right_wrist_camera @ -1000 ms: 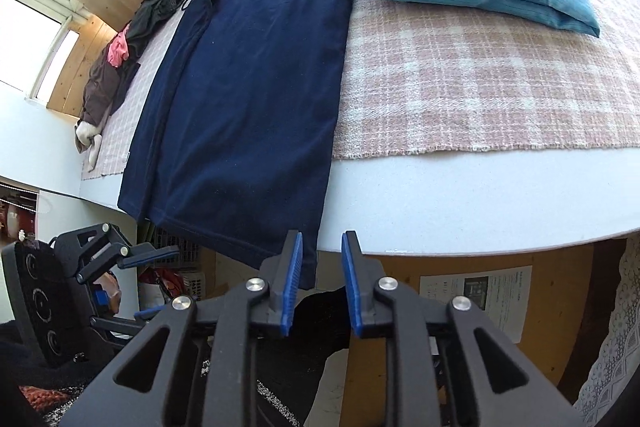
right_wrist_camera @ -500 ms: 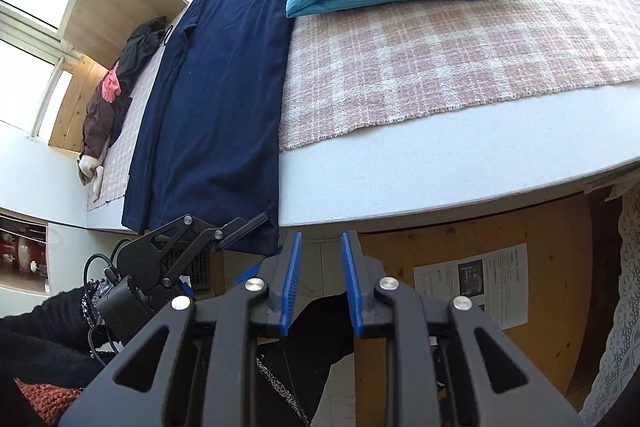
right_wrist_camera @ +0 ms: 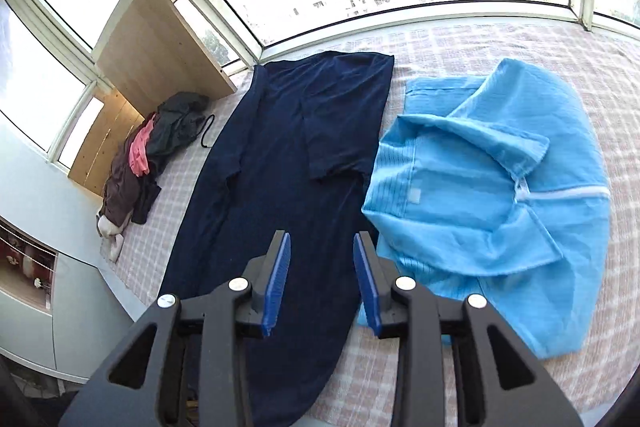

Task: Fold clothes

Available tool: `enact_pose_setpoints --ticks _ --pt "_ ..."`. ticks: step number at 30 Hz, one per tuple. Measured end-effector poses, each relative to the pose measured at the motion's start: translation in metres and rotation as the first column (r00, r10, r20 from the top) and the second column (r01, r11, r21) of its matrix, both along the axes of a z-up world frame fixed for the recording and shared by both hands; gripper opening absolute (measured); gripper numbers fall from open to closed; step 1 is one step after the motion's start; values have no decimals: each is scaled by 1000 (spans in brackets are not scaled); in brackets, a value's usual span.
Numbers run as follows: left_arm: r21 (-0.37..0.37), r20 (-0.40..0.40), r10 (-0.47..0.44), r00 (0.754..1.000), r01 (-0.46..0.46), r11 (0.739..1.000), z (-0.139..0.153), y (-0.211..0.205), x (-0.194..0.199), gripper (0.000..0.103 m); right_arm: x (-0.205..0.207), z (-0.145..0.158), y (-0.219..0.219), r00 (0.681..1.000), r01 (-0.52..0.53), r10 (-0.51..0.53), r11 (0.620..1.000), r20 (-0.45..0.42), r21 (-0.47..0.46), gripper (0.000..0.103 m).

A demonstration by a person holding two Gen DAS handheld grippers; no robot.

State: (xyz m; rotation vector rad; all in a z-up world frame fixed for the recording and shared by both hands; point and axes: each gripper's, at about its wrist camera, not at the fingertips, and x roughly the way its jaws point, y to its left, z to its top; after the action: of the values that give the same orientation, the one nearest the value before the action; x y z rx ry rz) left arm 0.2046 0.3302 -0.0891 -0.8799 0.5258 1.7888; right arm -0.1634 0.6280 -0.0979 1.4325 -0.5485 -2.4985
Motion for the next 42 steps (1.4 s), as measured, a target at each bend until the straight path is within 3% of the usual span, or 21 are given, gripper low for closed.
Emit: enact_pose_setpoints --ticks 2,3,5,9,16,18,19,27,31,36,42 --pt "55 70 55 996 -59 997 11 -15 -15 6 -71 -9 -1 1000 -4 3 1000 22 21 33" --pt "76 97 78 992 -86 993 15 -21 -21 6 -102 -20 -1 999 -4 0 997 46 74 33" --pt "114 152 117 981 -135 984 20 -32 -32 6 -158 -50 0 991 -10 -8 990 132 138 33" --pt "146 195 154 969 -183 972 19 -37 -41 6 -218 -95 0 966 -33 1 992 258 120 33" --pt "185 248 243 938 -292 938 14 -58 -48 6 -252 -135 -8 941 -42 -12 988 339 151 33" --pt "196 263 270 926 -325 925 13 -65 -50 6 -254 -138 -14 940 -70 6 982 340 175 21" --pt "202 271 283 920 -341 918 13 -68 -51 6 -255 -139 -17 940 -82 14 979 341 185 9" --pt "248 338 381 861 -472 846 9 -99 -57 5 -264 -103 -22 951 -32 -7 992 310 120 5" --pt "272 370 451 812 -559 783 6 -129 -52 5 -276 -81 -55 959 -55 11 988 283 145 5" --pt "268 430 533 729 -667 695 -8 -167 -47 5 -301 -76 -118 962 -118 64 975 267 190 5" --pt "217 534 609 586 -792 571 -43 -206 -46 4 -332 -112 -196 945 -175 79 941 317 289 5"
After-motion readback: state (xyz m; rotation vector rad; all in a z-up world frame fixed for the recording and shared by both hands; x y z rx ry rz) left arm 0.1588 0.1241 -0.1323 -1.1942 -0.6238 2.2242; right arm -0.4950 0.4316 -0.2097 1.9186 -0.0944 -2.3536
